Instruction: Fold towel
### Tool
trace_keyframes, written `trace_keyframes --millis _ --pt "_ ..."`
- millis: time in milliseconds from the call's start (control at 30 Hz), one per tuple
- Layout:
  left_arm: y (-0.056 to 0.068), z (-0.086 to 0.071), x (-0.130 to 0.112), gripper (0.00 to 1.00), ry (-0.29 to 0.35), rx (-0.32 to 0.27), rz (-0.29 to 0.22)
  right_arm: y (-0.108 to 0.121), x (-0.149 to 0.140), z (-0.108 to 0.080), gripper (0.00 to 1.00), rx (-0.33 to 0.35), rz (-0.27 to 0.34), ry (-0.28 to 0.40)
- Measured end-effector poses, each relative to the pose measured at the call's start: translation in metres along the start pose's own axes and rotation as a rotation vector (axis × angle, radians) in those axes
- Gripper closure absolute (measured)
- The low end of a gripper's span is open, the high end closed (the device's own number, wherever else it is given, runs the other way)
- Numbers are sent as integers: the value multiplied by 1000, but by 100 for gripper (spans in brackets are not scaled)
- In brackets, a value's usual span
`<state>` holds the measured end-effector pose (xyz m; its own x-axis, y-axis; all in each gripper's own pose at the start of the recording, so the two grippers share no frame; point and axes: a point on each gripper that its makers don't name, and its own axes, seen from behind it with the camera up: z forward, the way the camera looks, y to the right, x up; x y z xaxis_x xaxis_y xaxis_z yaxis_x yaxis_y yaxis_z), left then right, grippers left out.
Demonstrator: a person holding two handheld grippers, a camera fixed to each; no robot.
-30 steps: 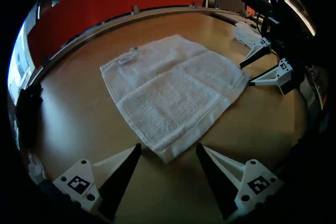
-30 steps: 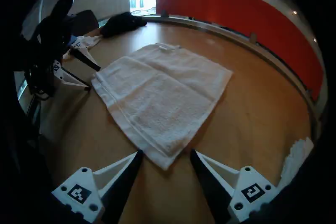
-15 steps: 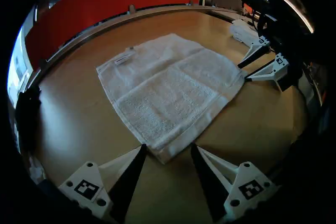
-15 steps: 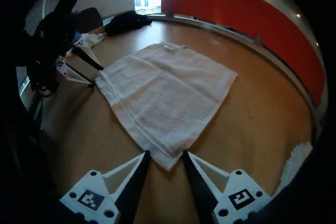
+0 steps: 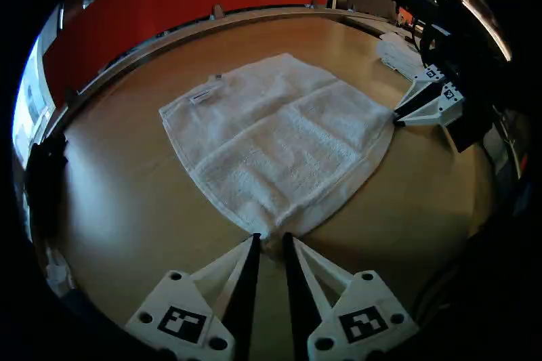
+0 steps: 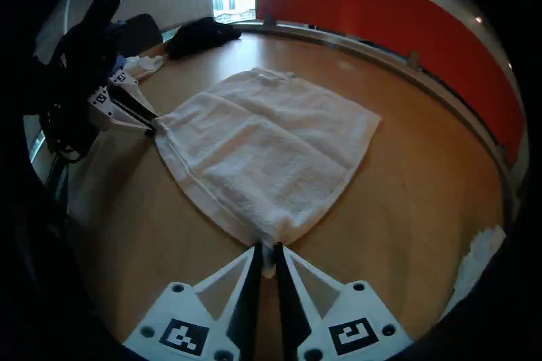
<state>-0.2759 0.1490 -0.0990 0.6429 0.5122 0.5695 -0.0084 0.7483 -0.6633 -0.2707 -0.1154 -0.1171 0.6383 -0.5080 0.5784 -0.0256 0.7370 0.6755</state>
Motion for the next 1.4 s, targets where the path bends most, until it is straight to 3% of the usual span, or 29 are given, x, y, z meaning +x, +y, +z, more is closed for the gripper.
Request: trace_keyframes --millis 100,567,867,1400 --pt "1 0 1 87 3 -2 1 -2 1 0 89 5 4 -2" --pt "3 -7 5 92 -7 10 -26 -6 12 -8 90 1 13 15" --pt "-1 -31 21 92 22 21 -80 -6 39 -26 90 -12 -4 68" --pt "-1 -79 62 92 80 38 -115 -12 81 -74 90 -19 -5 140"
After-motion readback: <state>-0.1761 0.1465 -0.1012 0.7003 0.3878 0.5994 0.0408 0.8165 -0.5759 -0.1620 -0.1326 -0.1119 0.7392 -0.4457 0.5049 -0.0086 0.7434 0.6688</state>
